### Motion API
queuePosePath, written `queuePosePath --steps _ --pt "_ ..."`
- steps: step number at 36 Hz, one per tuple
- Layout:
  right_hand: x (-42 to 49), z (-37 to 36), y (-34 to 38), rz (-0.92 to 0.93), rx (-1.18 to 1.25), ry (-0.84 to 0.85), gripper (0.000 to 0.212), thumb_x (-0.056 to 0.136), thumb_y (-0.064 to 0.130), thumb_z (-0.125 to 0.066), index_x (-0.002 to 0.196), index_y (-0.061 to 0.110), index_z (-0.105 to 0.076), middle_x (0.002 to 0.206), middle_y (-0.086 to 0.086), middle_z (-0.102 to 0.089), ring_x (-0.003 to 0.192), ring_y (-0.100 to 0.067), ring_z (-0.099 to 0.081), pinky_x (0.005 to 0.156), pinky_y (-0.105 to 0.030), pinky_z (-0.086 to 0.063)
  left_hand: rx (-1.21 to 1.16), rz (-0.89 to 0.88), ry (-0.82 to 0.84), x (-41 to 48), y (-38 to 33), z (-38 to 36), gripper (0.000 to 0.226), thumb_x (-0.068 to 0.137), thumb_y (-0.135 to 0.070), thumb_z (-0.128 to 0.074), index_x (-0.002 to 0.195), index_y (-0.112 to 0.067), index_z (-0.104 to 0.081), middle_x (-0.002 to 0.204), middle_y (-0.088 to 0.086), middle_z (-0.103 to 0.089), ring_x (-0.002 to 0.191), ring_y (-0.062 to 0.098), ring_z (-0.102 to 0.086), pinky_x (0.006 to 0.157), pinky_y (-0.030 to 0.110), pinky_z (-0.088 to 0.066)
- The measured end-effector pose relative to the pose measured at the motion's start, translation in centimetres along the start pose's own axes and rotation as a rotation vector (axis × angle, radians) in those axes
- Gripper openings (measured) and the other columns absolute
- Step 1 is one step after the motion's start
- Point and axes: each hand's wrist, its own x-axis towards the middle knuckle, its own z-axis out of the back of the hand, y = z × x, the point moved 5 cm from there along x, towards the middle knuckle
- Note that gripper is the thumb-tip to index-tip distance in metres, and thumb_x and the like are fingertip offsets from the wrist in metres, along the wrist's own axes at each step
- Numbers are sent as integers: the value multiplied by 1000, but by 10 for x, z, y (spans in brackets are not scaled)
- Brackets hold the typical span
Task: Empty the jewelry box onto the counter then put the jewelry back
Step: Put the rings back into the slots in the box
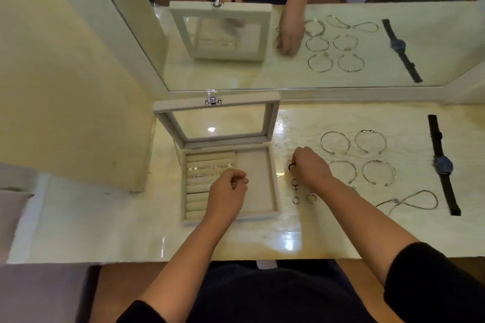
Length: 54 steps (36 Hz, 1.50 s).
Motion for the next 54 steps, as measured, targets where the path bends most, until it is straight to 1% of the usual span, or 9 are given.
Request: queuePosePath --steps 4,8,13,17,24,28,33,36,54 --pt "-2 -1 -1 -50 78 23 10 87 0 -49 93 0 -57 103 -17 -59 92 -30 -58 70 -34 -43 -49 -4 37 9 2 5 30 89 -2 -44 79 -28 -55 78 -10 -63 71 4 -59 53 2 -42" --pt "-10 9 0 -86 387 -66 16 87 7 -58 72 11 -52 80 0 -56 65 -12 -52 50 -12 -35 -65 -16 18 16 4 14 30 87 -1 -44 76 -27 -55 73 -6 -62 64 7 -57 54 9 -45" --pt "-23 16 33 -4 610 -112 17 83 9 -65 72 16 -53 71 4 -54 72 -15 -52 59 -20 -40 -57 14 -67 20 15 38 29 84 1 -46 71 -24 -53 75 3 -61 68 18 -56 67 31 -47" --pt "-18 6 70 74 656 -58 15 83 10 -65 73 17 -56 77 0 -58 64 -10 -53 62 -21 -41 -39 30 -149 23 25 65 26 85 -3 -47 73 -26 -52 75 1 -60 67 14 -55 55 21 -41" --pt "-3 -17 126 182 592 -55 10 83 8 -63 92 9 -68 84 3 -62 77 -9 -53 57 -5 -36 77 106 -210 30 45 98 17 85 -11 -51 73 -23 -48 68 -5 -55 60 8 -50 49 15 -37" --pt "3 -23 158 277 515 -27 12 83 8 -61 92 7 -68 93 -5 -69 77 -9 -51 58 -8 -34 73 175 -191 35 54 104 18 84 -11 -49 70 -19 -42 76 10 -63 67 23 -57 61 31 -43" --pt "9 -29 181 306 397 0 14 84 14 -59 95 12 -69 98 -5 -70 91 -20 -61 75 -28 -44 59 194 -163 40 57 105 21 87 -9 -47 71 -19 -39 66 3 -60 51 9 -56 54 23 -43" --pt "11 -33 187 328 323 -13 14 86 17 -58 95 13 -67 99 -5 -69 93 -22 -61 70 -25 -40 78 191 -155 43 59 105 21 88 -10 -46 71 -20 -40 65 0 -59 49 5 -55 46 13 -40" --pt "15 -38 201 435 8 -95 22 91 14 -46 99 9 -65 102 -7 -66 93 -28 -60 71 -32 -44 131 165 -156 44 61 102 24 90 -12 -44 70 -22 -36 62 -1 -56 69 24 -59 56 28 -38"
